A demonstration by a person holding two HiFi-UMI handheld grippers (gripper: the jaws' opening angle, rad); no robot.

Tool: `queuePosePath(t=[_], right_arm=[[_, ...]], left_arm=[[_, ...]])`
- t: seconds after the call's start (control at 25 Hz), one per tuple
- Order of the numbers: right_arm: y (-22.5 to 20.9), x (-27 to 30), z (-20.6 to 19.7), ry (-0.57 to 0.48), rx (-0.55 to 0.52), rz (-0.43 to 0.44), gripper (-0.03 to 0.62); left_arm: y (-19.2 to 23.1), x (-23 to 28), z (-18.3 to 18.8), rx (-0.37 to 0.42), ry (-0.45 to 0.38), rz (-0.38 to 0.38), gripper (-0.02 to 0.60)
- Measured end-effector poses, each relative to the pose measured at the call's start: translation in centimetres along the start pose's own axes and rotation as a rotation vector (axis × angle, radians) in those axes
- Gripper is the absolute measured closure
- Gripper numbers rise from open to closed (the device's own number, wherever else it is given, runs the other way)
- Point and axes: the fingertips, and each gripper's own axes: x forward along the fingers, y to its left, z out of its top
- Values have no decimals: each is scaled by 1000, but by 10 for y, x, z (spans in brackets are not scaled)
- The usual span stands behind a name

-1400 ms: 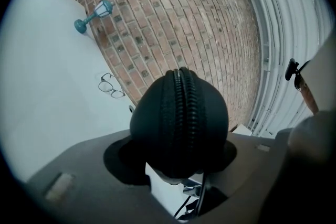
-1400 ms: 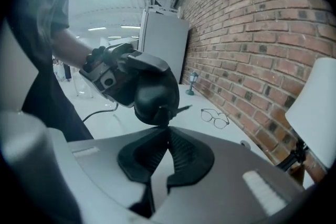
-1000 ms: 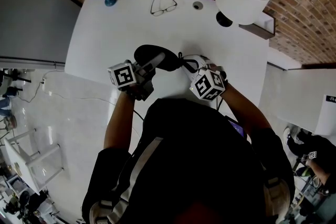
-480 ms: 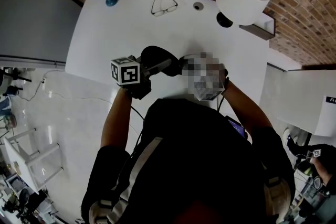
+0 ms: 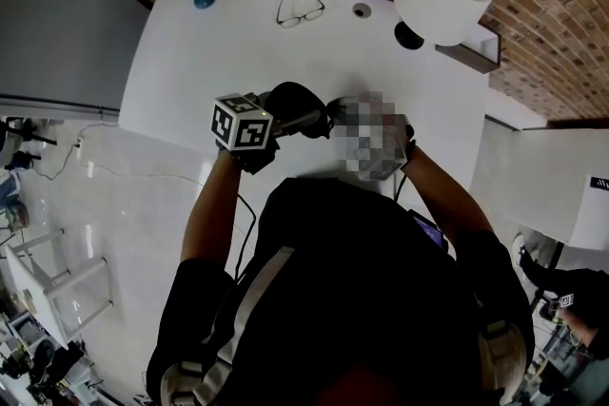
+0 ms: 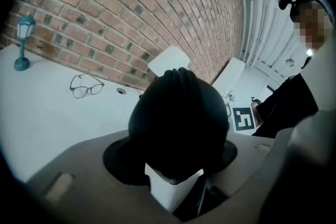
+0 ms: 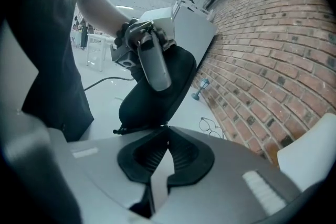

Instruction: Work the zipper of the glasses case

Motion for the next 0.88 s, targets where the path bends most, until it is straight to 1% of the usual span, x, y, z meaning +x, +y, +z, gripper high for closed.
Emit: queuePosePath(t=[0.08,0.2,0.28,0.48,0.68,0.76,0.84,0.88], right_arm=[[-1,-1,2,-3,0,-7,591],[-1,-4,7,-17,-23,-25,591],[1,-4,8,-16,-41,-27,591],[-1,-3,14,-11,-85,-42,591],[-6,-4,15,-18,-88,-59,589],[-6,-5,17,-25,-88,-64,590],[-7,-6,23,-41,-97,-74,590],[-8,-6,27,-49,-107,-81,589]], left_arm=[[0,-1,1,0,5,-9,330],[-3,-3,1,-14,10,-46,330],[-3,-4,-2,-13,20,-47,330],[-5,7,-21,83,137,0,328],[-5,11,-26,90,148,-1,327],[-6,11,-27,84,154,-16,328],[-8,11,-32,79,179,-38,327],[-9,12,-37,87,208,-45,327]])
